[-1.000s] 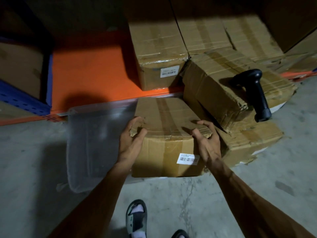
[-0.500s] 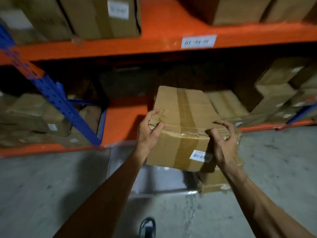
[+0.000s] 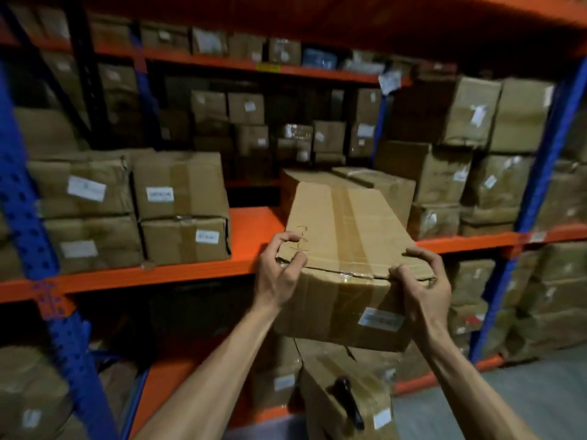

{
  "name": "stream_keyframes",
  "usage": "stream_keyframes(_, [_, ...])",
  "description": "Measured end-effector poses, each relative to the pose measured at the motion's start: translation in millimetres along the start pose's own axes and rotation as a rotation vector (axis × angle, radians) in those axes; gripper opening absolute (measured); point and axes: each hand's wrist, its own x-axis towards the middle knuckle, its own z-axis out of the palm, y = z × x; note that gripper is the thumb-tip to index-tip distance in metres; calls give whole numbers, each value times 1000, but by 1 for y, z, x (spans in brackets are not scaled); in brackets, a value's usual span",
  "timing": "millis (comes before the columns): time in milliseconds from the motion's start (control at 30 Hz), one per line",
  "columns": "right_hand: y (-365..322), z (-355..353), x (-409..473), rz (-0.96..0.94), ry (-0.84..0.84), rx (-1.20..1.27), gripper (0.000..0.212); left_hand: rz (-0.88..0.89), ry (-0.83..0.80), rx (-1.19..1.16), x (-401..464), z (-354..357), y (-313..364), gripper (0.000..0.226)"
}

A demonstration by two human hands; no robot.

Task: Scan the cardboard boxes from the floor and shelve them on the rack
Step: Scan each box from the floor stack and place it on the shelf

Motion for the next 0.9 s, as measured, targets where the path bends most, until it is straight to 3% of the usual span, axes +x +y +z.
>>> stream_keyframes(200, [-57, 62, 50, -137, -42, 116, 47, 160, 92, 58, 79, -45, 44, 26])
stream_keyframes(433, [-106, 215, 110, -193, -104, 215, 46, 243, 232, 184, 192, -146, 53, 19])
stream_keyframes(567, [-123, 309, 138, -185, -152, 264, 36, 266, 281, 233, 254, -209, 44, 18])
stream_keyframes(900, [-130, 491, 198, -182, -246, 254, 35, 226, 374, 237, 370, -315, -17, 20])
